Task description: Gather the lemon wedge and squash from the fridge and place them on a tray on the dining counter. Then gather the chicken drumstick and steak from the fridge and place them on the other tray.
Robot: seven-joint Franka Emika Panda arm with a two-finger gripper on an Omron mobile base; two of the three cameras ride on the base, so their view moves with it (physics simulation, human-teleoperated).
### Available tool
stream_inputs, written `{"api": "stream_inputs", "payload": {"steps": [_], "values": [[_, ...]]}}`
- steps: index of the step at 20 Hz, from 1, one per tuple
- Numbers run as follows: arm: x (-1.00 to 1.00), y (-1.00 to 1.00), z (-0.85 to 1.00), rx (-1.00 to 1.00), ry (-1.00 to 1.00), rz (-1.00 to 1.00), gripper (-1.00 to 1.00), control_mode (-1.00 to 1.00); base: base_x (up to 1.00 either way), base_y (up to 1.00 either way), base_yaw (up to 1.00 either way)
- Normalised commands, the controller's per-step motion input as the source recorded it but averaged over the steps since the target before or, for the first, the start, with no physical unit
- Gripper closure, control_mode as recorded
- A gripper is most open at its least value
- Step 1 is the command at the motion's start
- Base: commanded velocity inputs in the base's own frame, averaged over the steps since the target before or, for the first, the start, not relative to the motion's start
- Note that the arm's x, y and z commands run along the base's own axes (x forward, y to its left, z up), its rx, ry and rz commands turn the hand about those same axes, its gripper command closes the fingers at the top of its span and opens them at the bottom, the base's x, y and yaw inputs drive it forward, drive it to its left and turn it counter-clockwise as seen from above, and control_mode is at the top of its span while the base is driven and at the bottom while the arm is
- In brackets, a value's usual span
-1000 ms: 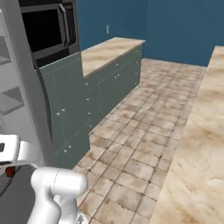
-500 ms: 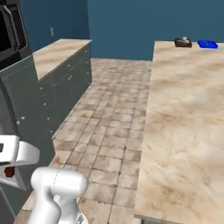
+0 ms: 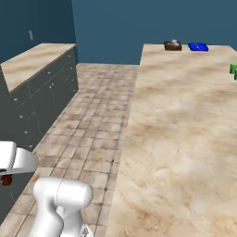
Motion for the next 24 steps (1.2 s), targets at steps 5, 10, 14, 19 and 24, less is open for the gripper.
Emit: {"api": "stream_inputs", "payload": {"steps": [5,10,14,19,24], "values": [[0.0,0.0,0.0,0.0,0.0,0.0,1.0,1.0,0.76,-0.44,0.0],[0.0,0.0,0.0,0.0,0.0,0.0,1.0,1.0,1.0,-0.2,0.0],[0.0,0.0,0.0,0.0,0.0,0.0,1.0,1.0,0.88,0.19,-0.1],[0.0,0.0,0.0,0.0,0.0,0.0,1.0,1.0,0.4,0.34,-0.21],[0.0,0.0,0.0,0.0,0.0,0.0,1.0,1.0,0.92,-0.07,-0.01]]}}
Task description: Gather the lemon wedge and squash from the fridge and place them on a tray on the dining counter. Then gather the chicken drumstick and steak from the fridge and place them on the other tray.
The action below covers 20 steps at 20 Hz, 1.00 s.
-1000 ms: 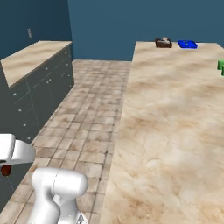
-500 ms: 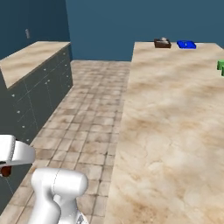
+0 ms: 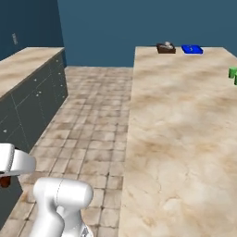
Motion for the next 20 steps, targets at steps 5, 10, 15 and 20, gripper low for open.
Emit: {"api": "stream_inputs", "payload": {"steps": [5,10,15,20], "values": [[0.0,0.0,0.0,0.0,0.0,0.0,1.0,1.0,1.0,-0.14,0.09],[0.0,0.0,0.0,0.0,0.0,0.0,1.0,1.0,1.0,-0.01,0.06],[0.0,0.0,0.0,0.0,0.0,0.0,1.0,1.0,1.0,0.0,0.01],[0.0,0.0,0.0,0.0,0.0,0.0,1.0,1.0,1.0,0.11,-0.01]]}}
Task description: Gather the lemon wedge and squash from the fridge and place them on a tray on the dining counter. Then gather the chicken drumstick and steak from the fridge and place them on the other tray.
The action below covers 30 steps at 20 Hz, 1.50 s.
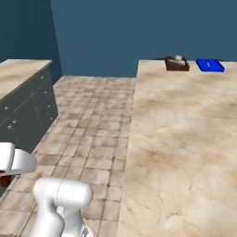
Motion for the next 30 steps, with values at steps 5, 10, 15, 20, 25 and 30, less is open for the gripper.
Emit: {"api": "stream_inputs", "payload": {"steps": [5,10,15,20,25,30], "values": [[0.0,0.0,0.0,0.0,0.0,0.0,1.0,1.0,1.0,0.28,-0.08],[0.0,0.0,0.0,0.0,0.0,0.0,1.0,1.0,1.0,0.5,-0.16],[0.0,0.0,0.0,0.0,0.0,0.0,1.0,1.0,0.93,0.69,-0.2],[0.0,0.0,0.0,0.0,0.0,0.0,1.0,1.0,0.97,0.6,-0.27],[0.0,0.0,0.0,0.0,0.0,0.0,1.0,1.0,0.88,0.6,-0.39],[0.0,0.0,0.0,0.0,0.0,0.0,1.0,1.0,0.81,0.65,-0.4]]}}
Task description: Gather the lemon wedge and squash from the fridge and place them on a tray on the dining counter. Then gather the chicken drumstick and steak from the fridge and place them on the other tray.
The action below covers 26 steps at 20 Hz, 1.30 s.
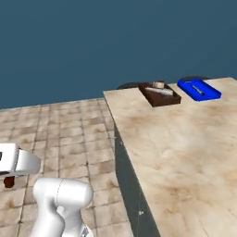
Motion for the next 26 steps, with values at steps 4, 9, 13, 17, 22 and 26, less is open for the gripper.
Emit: {"api": "stream_inputs", "payload": {"steps": [4,9,13,17,22,26], "values": [[0.0,0.0,0.0,0.0,0.0,0.0,1.0,1.0,0.8,0.65,-0.4],[0.0,0.0,0.0,0.0,0.0,0.0,1.0,1.0,0.77,0.64,-0.4],[0.0,0.0,0.0,0.0,0.0,0.0,1.0,1.0,0.7,0.64,-0.4],[0.0,0.0,0.0,0.0,0.0,0.0,1.0,1.0,0.58,0.65,-0.41],[0.0,0.0,0.0,0.0,0.0,0.0,1.0,1.0,0.44,0.63,-0.41],[0.0,0.0,0.0,0.0,0.0,0.0,1.0,1.0,0.31,0.58,-0.42]]}}
